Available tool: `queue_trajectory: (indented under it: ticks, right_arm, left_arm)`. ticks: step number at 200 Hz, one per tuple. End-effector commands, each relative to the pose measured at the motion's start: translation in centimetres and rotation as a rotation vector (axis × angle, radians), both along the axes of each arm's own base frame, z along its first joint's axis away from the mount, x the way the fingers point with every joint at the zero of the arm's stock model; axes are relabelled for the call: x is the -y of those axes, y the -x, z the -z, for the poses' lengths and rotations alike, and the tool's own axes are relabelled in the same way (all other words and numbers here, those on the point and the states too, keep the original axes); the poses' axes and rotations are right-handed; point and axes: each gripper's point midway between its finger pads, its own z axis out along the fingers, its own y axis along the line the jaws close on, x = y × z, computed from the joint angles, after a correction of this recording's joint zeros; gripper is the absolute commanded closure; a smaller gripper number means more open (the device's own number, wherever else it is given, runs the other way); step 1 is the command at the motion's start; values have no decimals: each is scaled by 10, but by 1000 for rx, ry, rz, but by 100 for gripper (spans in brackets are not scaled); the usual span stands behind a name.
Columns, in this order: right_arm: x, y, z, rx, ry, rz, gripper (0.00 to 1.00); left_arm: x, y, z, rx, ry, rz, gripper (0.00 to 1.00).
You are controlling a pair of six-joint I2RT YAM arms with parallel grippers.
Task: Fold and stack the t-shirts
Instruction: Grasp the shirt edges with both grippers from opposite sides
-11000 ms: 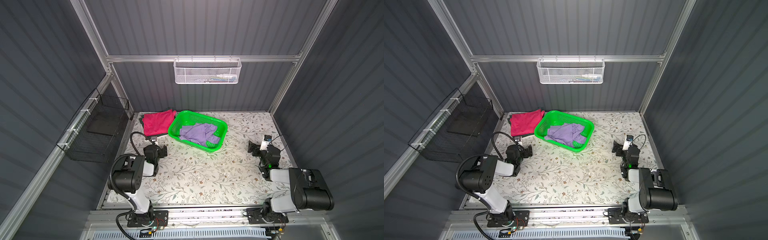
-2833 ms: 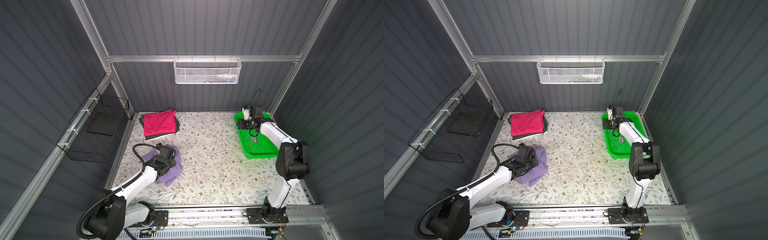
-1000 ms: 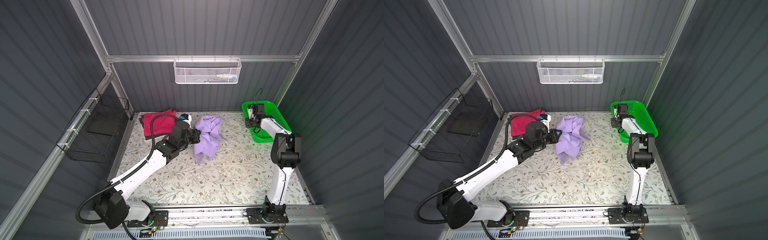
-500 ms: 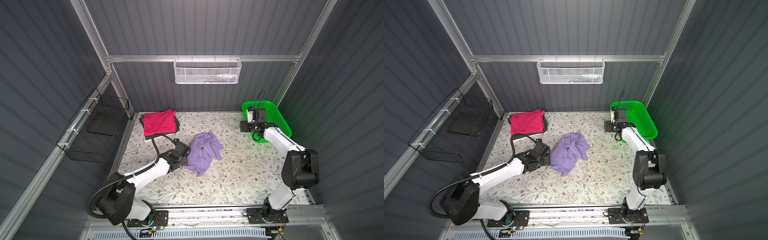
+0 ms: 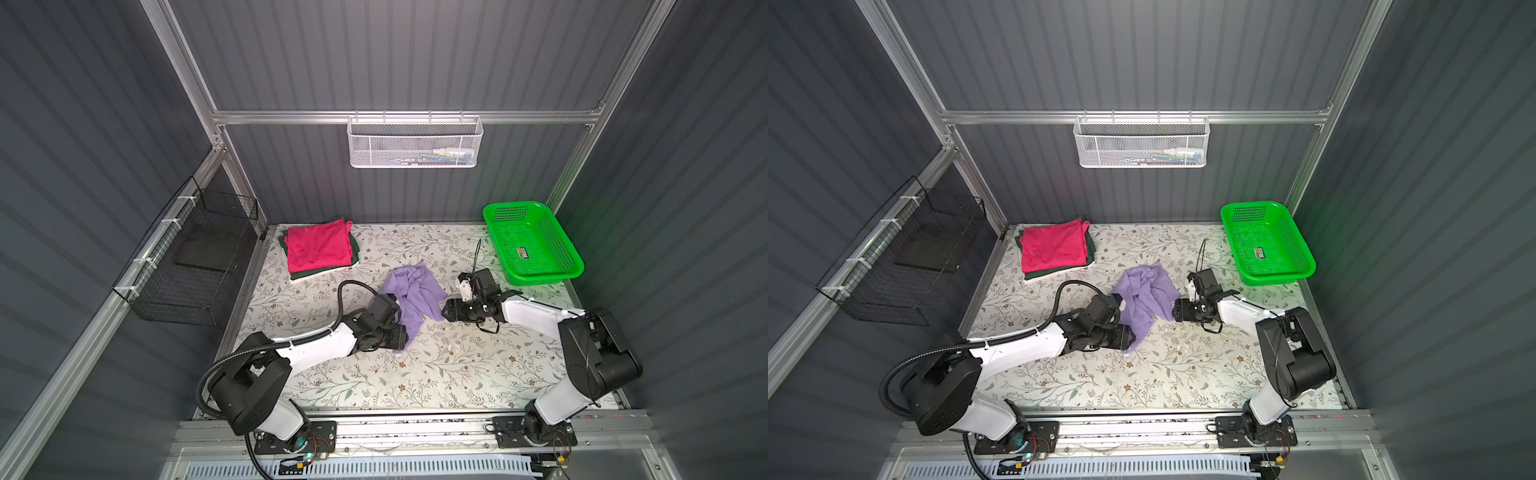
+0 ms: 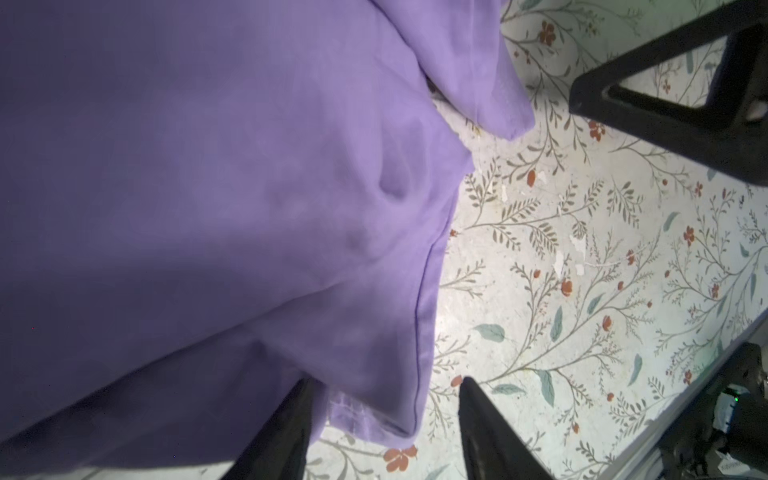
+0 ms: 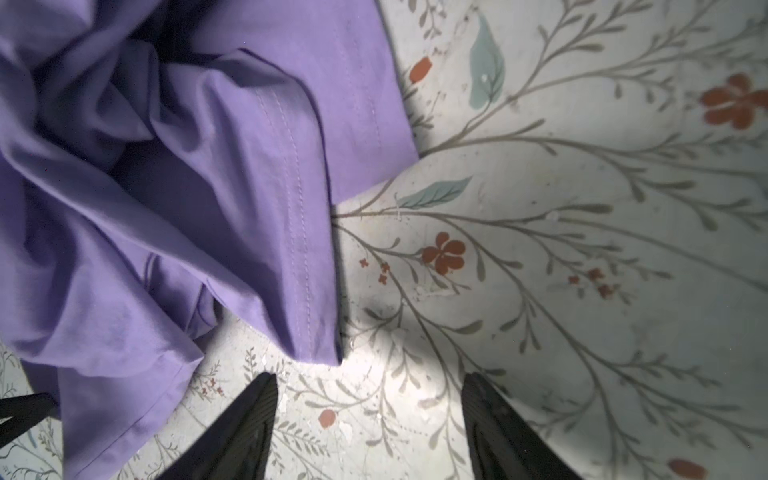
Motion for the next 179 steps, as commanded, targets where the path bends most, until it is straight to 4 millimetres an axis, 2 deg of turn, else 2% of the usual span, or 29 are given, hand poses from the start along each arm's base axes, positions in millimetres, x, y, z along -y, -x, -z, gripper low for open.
queue_trajectory:
  ticks: [1,43,58,81,95,114,134,144,164,179]
  right_arm:
    - [-12,-3,-1,5,-55,0,27]
    - [-23,-7,7,-17,-67,10,31]
    - [-27,-8,11,-19,-60,3,33]
    - [-31,-9,19,-45,-48,-6,37]
    - [-34,-8,21,-57,-48,-10,39]
    - [-37,-7,20,-56,-55,-19,49]
    - [-40,-6,16,-54,-67,-31,67]
    - [-43,-6,12,-53,-83,-43,81]
    - [-51,-3,4,-44,-126,-77,100]
    - [-51,-5,-2,-26,-134,-84,100]
  left_arm:
    - [7,15,10,-36,-48,79,42]
    - [-4,15,25,-38,-167,77,41]
    - [-7,14,29,-31,-182,74,45]
    - [-5,13,32,-36,-182,66,74]
    - [-4,14,30,-42,-176,60,85]
    - [-3,11,21,-22,-157,46,100]
    - [-6,4,3,20,-167,25,100]
    - [-7,0,-9,42,-168,15,100]
    - [-13,-10,-33,111,-161,-38,100]
    - [-26,-20,-51,177,-173,-116,100]
